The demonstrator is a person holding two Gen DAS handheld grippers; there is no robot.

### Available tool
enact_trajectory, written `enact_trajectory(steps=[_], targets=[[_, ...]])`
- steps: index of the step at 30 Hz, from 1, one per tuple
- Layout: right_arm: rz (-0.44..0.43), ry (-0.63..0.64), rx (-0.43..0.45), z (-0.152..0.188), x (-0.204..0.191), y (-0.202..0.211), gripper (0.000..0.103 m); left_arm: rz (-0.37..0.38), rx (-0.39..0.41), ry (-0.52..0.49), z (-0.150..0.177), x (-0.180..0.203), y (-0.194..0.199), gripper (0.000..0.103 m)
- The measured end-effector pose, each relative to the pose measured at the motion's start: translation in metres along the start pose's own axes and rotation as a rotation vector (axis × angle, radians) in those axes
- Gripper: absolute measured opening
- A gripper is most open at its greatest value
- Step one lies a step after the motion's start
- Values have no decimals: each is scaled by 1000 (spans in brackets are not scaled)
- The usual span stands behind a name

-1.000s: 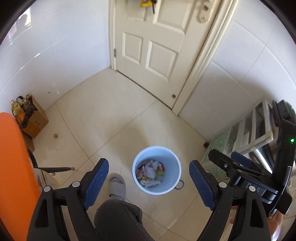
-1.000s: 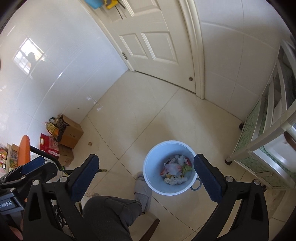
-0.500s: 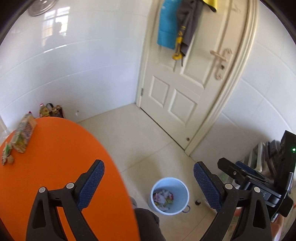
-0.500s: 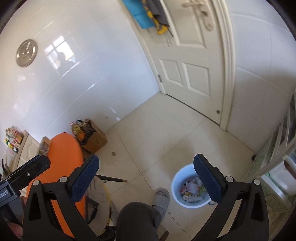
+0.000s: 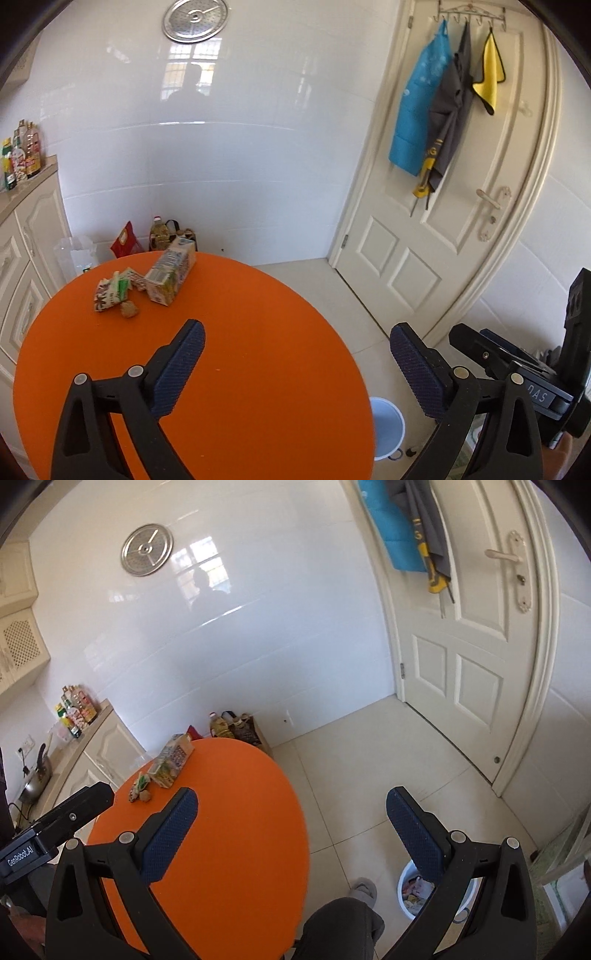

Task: Collect trash
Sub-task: 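Return both tools to the orange table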

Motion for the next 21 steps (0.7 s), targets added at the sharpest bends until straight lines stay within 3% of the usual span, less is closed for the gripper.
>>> enact_trajectory(steps=[13, 21], targets=[[-122, 178, 17, 4, -125, 1, 103, -206, 124, 103, 40, -59, 105, 100], [-155, 238, -12, 13, -170, -16, 103, -265, 131, 159, 54, -87, 119, 100]])
Point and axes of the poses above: each gripper's, at about its wrist camera, not at the fingertips, and y roughly against the way its jaws point, x to its right, z to its underside, the point moved 8 cm from there along -y, roughly the way its jaws point, and after that the axes turned 11 degrees about z, right-handed, at the moved point
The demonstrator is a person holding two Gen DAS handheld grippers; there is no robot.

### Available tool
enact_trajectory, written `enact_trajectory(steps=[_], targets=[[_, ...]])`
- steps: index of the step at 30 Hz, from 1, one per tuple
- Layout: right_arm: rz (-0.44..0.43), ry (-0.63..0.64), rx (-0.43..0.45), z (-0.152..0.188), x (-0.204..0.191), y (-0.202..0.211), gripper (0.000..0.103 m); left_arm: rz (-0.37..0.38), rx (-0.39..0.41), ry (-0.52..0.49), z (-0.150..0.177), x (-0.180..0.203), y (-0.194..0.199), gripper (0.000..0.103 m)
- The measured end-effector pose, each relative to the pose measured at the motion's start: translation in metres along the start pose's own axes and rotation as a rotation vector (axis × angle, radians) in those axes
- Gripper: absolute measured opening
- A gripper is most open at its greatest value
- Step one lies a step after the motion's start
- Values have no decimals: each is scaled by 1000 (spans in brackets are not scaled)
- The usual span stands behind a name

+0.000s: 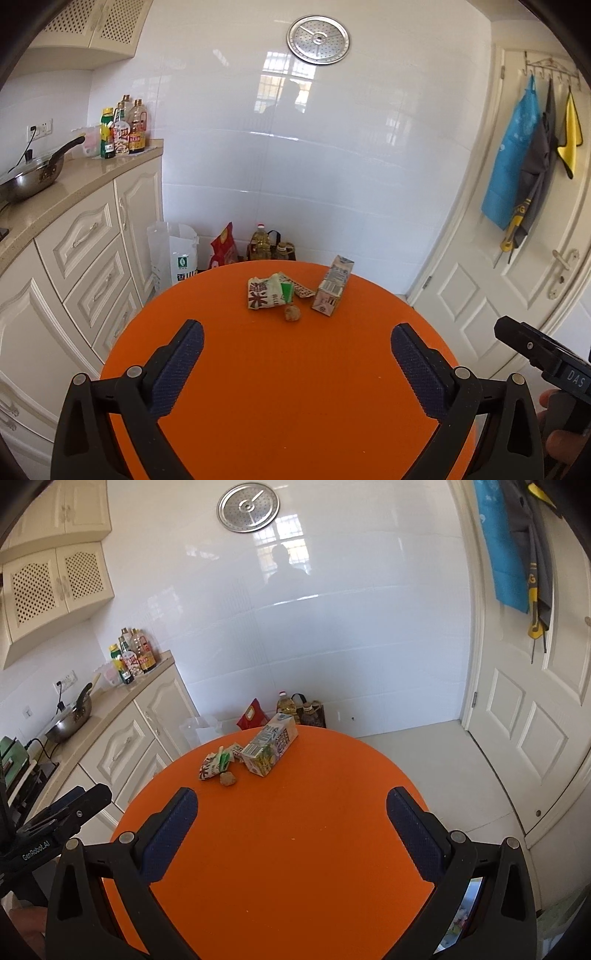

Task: Collect trash
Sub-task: 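Return both tools to the orange table, then grasp the white rice bag with the left tool while the right tool grasps the milk carton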

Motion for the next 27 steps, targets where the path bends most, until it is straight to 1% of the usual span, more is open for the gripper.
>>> enact_trajectory(steps=[4, 7, 10, 13, 16, 21, 24, 27], targets=[[-9, 16, -40, 1, -19, -25, 103, -27, -27, 13, -9, -12, -28, 100], [-12, 30, -76, 3, -30, -49, 103, -48, -58, 14, -18, -23, -61, 100], [-15, 39, -116, 5, -39, -78, 103, -69, -99, 7, -26, -26, -100, 100], [-11, 38, -157, 7, -47, -110, 103, -64, -153, -5, -37, -23, -148, 100], [-8, 21, -189, 6, -48, -139, 103, -57, -212, -9, -51, -22, -208, 100], [7, -14, -235, 3, -41, -182, 103, -41, -303, 20, -70, -33, -305, 100], [10, -19, -254, 1, -39, -201, 103, -39, -332, 24, -81, -44, -353, 100], [5, -27, -265, -3, -42, -219, 103, -41, -357, 22, -88, -48, -392, 100]])
Point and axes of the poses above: each gripper's, at about its wrist camera, not at the fingertips, and y roughly against the way its jaws point, x to its right, z to its underside, the point moved 8 cm from there along -y, roughly the way its jaws point, and after that the axes turned 11 degrees about z, right-handed, at the moved point
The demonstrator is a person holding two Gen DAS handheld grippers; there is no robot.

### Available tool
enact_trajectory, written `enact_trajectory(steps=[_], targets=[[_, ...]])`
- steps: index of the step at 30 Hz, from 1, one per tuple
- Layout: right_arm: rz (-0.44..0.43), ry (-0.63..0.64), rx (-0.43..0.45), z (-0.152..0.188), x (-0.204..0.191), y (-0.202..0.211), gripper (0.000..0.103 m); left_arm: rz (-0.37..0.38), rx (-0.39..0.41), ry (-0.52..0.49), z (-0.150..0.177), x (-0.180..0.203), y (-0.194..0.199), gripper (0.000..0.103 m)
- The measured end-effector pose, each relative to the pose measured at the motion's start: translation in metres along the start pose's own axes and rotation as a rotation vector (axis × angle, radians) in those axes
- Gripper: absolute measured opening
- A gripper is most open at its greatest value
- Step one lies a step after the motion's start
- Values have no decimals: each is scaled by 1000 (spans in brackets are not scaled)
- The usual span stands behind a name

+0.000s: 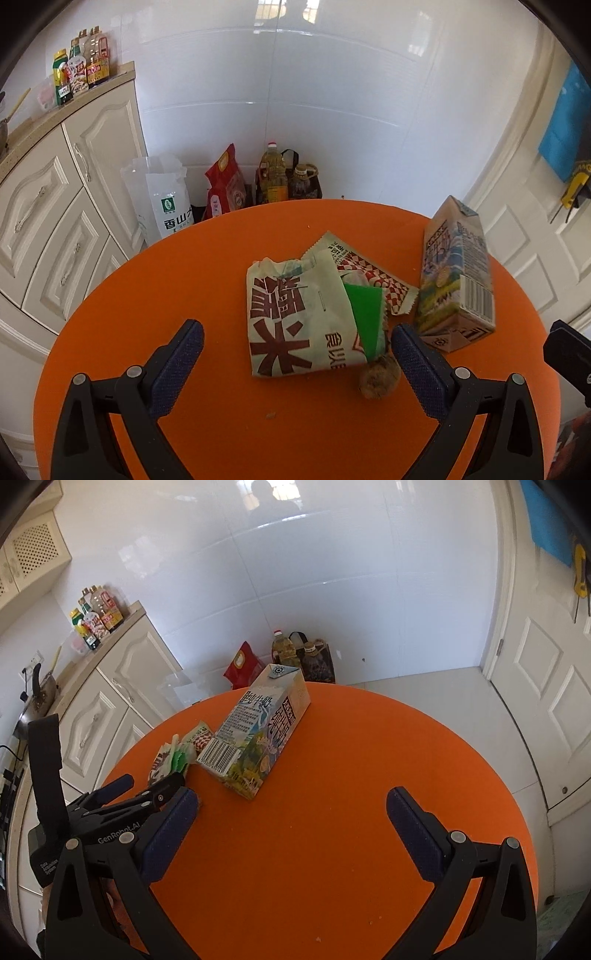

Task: Collect trash
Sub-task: 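Grasp the white rice bag with the left tool while the right tool grasps the milk carton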

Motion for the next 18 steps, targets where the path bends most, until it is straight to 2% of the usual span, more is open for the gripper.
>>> enact_trajectory(steps=[5, 8, 10, 12, 13, 16, 18], targets=[[-40, -1, -14, -18, -24, -26, 103, 34, 25, -3, -23, 0, -27, 97], [-53, 11, -32, -28, -43, -46, 103, 33, 40, -17, -39, 1, -39, 89], [-43, 12, -55, -30, -51, -60, 102, 26, 50, -20, -47, 1, -46, 77], [-13, 16, -71, -30, -51, -73, 88, 32, 55, -19, -59, 3, -55, 74], [-8, 17, -88, -28, -51, -79, 72, 40, 55, -16, -65, 4, -59, 74], [-31, 34, -86, -23, -57, -79, 69, 41, 67, 4, -78, 4, -71, 73], [-33, 56, -76, -21, -59, -72, 57, 52, 70, 22, -89, 3, -79, 72]])
Point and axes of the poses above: each gripper's, at about its wrist camera, not at the fingertips, and y roughly against the way its jaws point, x to its right, z to its underside, the point moved 8 cm from there along -y, roughly the way its jaws point, and after that the axes turned 11 degrees about z, right-handed, at the moved point
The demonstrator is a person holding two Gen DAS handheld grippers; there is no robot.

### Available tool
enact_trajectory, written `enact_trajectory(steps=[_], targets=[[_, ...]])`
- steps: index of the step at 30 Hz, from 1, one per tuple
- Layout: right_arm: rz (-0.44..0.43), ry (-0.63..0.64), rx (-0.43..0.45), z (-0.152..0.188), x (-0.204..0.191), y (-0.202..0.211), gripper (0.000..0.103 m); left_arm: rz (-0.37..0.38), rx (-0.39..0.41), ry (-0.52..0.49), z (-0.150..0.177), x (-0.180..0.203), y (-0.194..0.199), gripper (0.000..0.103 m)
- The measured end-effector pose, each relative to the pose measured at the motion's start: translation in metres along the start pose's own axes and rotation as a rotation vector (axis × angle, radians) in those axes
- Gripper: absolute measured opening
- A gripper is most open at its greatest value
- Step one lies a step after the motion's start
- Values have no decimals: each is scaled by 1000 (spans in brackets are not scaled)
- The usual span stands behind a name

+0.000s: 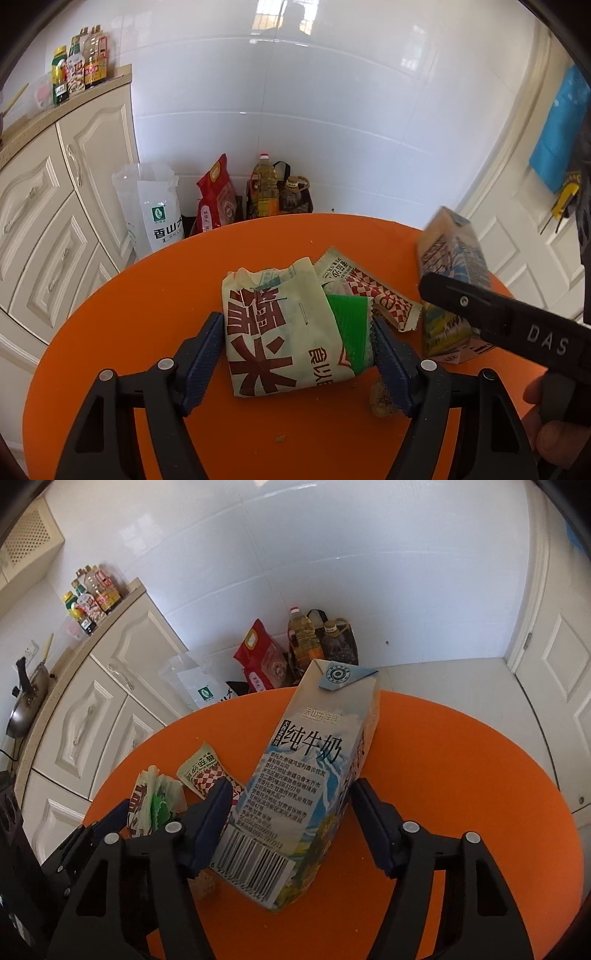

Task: Collect trash
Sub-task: 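Grasp the white rice bag with the left tool while the right tool grasps the milk carton, then carry the rice bag and milk carton to the bucket and release them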

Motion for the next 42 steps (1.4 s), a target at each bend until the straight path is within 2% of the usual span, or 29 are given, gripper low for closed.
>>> enact_trajectory(steps=[1, 2, 16, 20, 22, 23, 27, 29, 33, 39, 42], targets=[[4, 7, 5, 2, 0, 4, 48, 1, 2, 8, -4, 0, -3, 72], [4, 10, 7, 4, 2, 6, 44, 1, 6, 10, -9, 0, -6, 72], [-30, 15, 27, 63, 45, 74, 42, -52, 83, 24, -28, -1, 4, 71], [-35, 12, 42, 80, 53, 99, 42, -42, 99, 14, 26, 11, 50, 71], [-38, 12, 53, 88, 55, 111, 42, -49, 112, 13, 36, 16, 60, 71], [-41, 12, 61, 92, 57, 119, 42, -38, 116, 11, 54, 21, 74, 71], [-44, 4, 101, 103, 68, 150, 42, -4, 135, -14, 85, 27, 113, 71], [-41, -6, 127, 109, 77, 167, 42, 17, 146, -33, 88, 40, 122, 71], [-39, -31, 169, 119, 96, 197, 42, 45, 170, -85, 136, 68, 176, 71], [-24, -71, 231, 129, 131, 238, 42, 92, 202, -173, 176, 124, 225, 71], [-15, -94, 256, 136, 150, 254, 42, 122, 207, -211, 189, 149, 237, 71]])
Point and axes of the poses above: each gripper's, at about its wrist camera, not at the fingertips, and y roughly against the way its jaws point, x to its right, z to its underside, the point moved 8 cm from there along -y, roughly the way its jaws point, and after that the axes turned 11 degrees about z, right-handed, at the moved point
